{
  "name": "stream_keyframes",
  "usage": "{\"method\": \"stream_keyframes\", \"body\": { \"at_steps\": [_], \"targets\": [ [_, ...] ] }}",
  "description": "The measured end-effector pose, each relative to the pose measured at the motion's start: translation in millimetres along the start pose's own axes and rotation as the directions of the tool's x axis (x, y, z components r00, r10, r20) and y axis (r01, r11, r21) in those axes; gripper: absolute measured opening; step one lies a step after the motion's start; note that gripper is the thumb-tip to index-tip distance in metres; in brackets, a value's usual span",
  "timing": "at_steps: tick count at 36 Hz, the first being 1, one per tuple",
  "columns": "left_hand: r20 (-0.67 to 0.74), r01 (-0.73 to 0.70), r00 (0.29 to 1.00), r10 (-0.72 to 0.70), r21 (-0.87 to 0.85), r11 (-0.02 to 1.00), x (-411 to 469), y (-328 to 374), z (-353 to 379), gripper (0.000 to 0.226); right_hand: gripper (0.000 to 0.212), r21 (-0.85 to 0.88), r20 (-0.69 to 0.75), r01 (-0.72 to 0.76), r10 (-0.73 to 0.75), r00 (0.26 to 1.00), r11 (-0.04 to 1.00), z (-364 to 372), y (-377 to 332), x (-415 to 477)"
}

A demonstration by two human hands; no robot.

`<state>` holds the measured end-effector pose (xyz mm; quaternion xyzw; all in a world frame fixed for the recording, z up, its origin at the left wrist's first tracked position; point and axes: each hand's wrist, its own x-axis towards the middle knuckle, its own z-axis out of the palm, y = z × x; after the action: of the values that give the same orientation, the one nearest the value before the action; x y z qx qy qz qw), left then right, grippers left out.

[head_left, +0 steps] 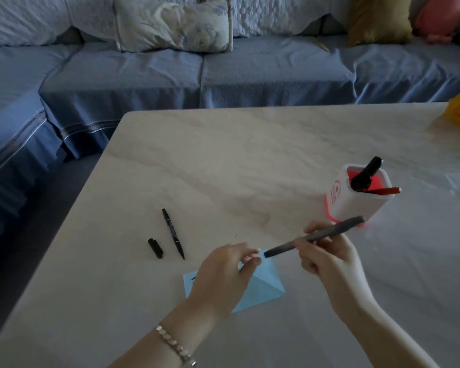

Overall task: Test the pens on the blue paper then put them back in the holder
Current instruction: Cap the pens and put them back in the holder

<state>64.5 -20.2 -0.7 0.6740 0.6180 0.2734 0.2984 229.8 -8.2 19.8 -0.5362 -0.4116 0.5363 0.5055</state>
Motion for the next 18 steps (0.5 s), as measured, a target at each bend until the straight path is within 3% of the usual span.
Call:
{"method": "stream_keyframes", "body": {
  "at_steps": [3, 5, 8, 11, 13, 18],
  "targets": [
    [-0.045, 0.060, 0.997, -0.061, -0.042, 0.997, 12, 0, 5, 0.025, 0.019, 0.099, -0.134, 0.147, -0.133, 0.982, 0.984, -23, -26, 16],
    [-0.048, 0.075, 0.996, -0.076, -0.021, 0.997, 19, 1, 6, 0.025, 0.020, 0.061, -0.221, 0.283, -0.264, 0.939, 0.957, -41, -43, 29],
    [-0.049, 0.075, 0.996, -0.074, 0.027, 0.997, 23, -1, 5, 0.020, 0.022, -0.287, -0.352, 0.392, -0.477, 0.805, 0.874, -69, -59, 48],
    [-0.061, 0.102, 0.993, -0.098, 0.060, 0.993, 22, -5, 1, 0.019, 0.021, -0.563, -0.363, 0.363, -0.616, 0.699, 0.743, -80, -63, 66],
    [-0.064, 0.120, 0.991, -0.116, 0.054, 0.991, 19, -10, -2, 0.020, 0.023, -0.617, -0.363, 0.324, -0.624, 0.692, 0.717, -82, -57, 77],
    [-0.073, 0.125, 0.990, -0.123, 0.022, 0.992, 14, -19, -11, 0.018, 0.033, -0.702, -0.329, 0.191, -0.550, 0.768, 0.686, -72, -33, 95]
  ]
}}
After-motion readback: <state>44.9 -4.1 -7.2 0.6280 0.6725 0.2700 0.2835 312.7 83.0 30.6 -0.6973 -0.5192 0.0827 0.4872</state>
